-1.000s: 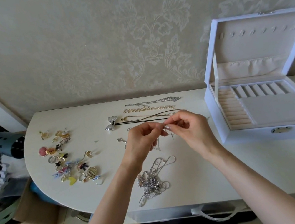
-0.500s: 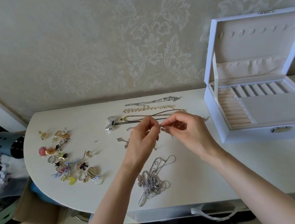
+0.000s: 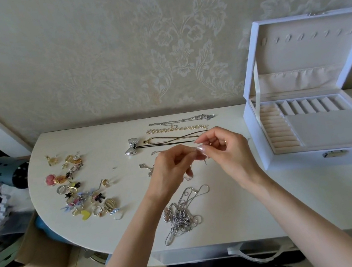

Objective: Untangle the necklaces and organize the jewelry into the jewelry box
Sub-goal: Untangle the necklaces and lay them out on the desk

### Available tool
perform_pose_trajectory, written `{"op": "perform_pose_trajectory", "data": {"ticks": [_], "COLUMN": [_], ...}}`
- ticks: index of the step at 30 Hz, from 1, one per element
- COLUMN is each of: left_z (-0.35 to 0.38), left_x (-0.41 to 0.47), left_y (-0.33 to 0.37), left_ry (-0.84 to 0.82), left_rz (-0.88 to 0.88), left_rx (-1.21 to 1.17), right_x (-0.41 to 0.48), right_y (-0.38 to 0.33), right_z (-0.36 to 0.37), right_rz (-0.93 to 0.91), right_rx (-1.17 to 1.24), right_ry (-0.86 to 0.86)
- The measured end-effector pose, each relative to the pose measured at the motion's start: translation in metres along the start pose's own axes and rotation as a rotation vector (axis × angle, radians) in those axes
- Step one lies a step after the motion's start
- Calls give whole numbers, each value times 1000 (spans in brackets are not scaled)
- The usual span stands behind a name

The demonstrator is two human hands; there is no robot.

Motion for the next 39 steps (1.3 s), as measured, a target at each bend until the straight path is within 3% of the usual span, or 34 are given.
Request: {"op": "perform_pose_trajectory", "data": {"ticks": [6, 18, 39], "left_z": [-8, 2, 0], "left_x": [2, -2, 0], "left_y": [-10, 1, 0], "left_ry": [68, -33, 2], "left_rz": [-104, -36, -45], "left_rx": [-70, -52, -97], "right_x": [-1, 0, -2], "right_y": [2, 4, -1], "right_z": [3, 0, 8], "right_rz": [-3, 19, 30], "right_rx": [-47, -9, 36], "right_ry": [-31, -18, -102]}}
Point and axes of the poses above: each hand's wrist, its own x-axis towards the middle knuckle, its own z-axis out of the palm, y = z × x, the point moved 10 cm from there along x, towards the middle knuckle, and after that the axes turned 4 degrees about y, right-handed, at the moved point
